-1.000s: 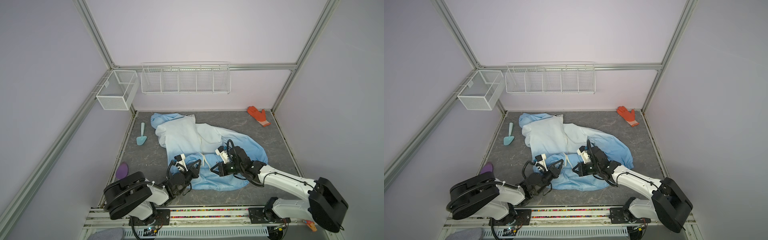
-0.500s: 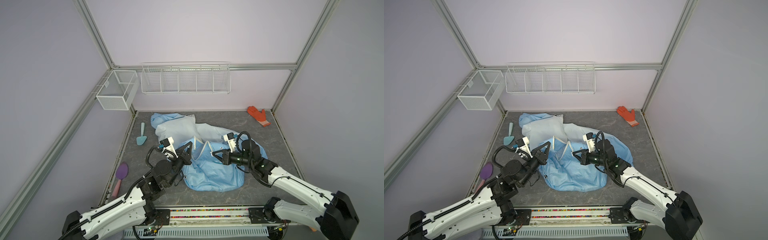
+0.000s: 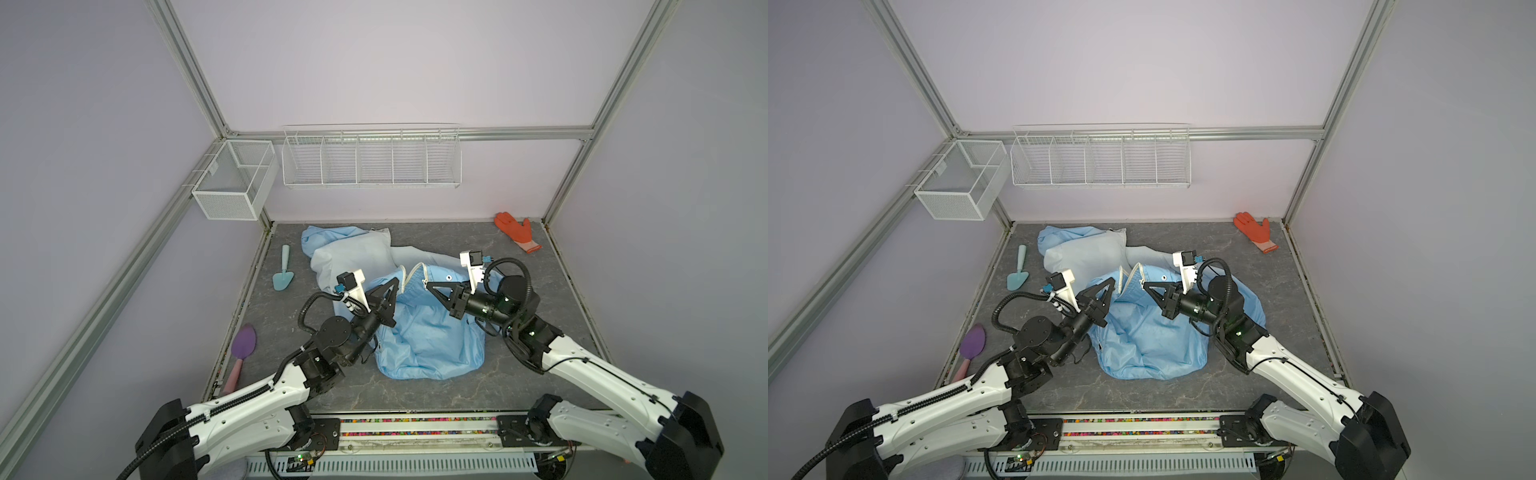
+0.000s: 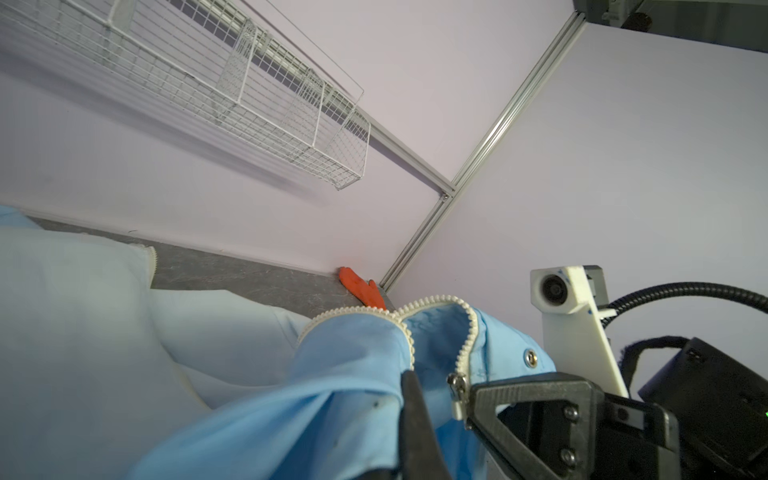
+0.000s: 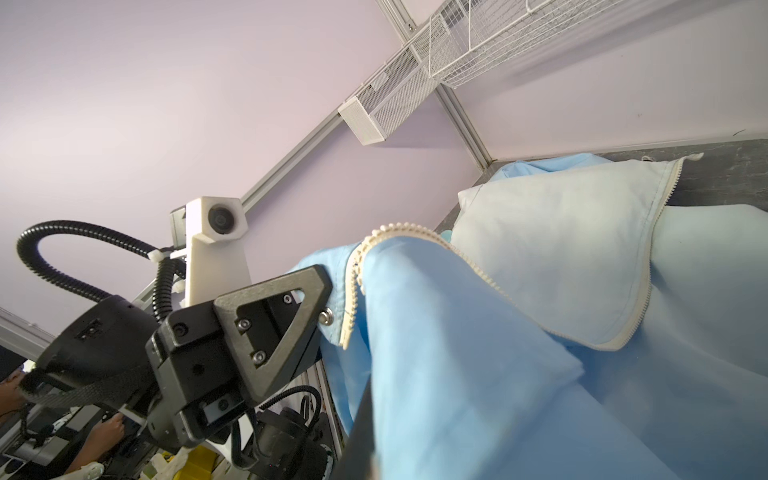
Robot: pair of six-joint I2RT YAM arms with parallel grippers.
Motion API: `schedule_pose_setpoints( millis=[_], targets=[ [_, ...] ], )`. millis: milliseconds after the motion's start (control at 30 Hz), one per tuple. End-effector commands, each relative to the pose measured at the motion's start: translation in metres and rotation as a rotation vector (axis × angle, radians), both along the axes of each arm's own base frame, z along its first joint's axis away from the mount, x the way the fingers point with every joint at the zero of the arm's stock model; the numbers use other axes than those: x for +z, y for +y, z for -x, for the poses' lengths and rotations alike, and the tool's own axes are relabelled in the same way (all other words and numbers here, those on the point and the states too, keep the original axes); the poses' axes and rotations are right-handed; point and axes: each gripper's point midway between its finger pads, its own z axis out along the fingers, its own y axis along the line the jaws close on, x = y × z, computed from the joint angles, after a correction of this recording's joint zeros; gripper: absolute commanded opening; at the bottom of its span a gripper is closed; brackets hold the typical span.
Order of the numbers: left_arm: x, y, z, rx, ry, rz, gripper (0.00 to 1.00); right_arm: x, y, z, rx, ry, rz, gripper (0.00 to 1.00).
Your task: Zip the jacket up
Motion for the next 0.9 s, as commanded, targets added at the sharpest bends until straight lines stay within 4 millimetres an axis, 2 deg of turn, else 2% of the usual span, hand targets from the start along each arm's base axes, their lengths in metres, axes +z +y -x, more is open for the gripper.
schedule_pose_setpoints(
  millis=[0,233,433,667,867],
  targets=[
    [0.058,-0.009,0.014,-0.073,-0.197,0.109,0.00,0.041,-0.004,0.003,-0.003,-0.047,-0.128,0.07],
    [0.083,-0.013,0.012,-0.071,-0.297,0.250,0.00,0.066,-0.015,-0.001,-0.056,-0.083,-0.231,0.07],
    [0.093,-0.010,0.009,-0.032,-0.371,0.339,0.00,0.073,-0.015,-0.008,-0.074,-0.075,-0.322,0.07],
    [0.104,-0.019,0.005,-0.010,-0.434,0.333,0.00,0.082,-0.009,-0.012,-0.052,-0.066,-0.381,0.07],
    [0.111,-0.023,0.001,0.008,-0.456,0.325,0.00,0.088,-0.008,-0.007,-0.047,-0.081,-0.399,0.07]
  ],
)
